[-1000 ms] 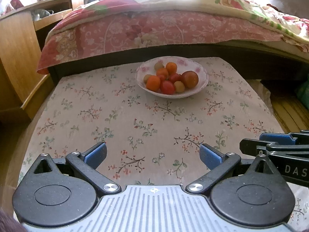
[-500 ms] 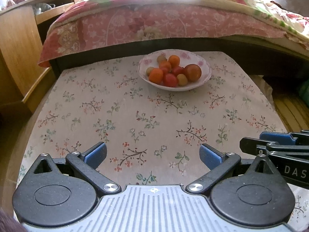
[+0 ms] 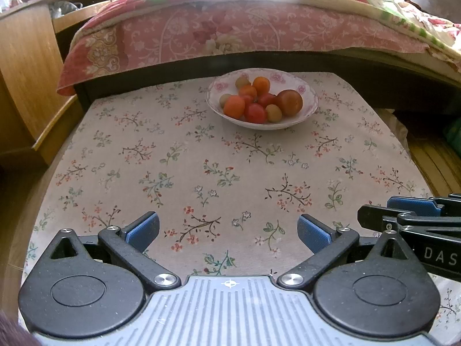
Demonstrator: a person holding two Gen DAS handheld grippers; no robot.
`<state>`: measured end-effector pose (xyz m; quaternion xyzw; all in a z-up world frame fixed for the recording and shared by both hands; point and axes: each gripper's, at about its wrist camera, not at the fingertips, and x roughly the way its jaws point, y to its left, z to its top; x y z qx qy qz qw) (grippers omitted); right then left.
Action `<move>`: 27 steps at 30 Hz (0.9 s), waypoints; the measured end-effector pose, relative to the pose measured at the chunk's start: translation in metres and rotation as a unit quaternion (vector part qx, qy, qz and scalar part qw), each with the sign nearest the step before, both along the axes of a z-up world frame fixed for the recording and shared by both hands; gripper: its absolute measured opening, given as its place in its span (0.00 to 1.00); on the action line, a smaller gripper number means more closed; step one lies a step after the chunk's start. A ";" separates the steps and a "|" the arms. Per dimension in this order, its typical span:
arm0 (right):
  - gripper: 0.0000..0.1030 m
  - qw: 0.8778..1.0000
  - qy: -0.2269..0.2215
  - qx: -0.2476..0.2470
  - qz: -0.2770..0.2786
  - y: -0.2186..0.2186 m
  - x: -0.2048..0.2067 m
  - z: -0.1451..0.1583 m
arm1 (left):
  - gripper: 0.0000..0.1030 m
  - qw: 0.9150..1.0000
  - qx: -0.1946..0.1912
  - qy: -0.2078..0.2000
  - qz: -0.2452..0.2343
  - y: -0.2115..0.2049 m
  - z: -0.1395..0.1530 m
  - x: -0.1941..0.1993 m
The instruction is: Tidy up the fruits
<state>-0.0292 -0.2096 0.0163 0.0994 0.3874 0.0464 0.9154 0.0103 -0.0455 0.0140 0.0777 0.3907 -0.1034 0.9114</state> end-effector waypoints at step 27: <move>0.38 1.000 -0.001 0.000 0.002 0.002 0.001 -0.001 | 1.00 1.000 0.014 -0.018 0.007 0.000 0.001 -0.002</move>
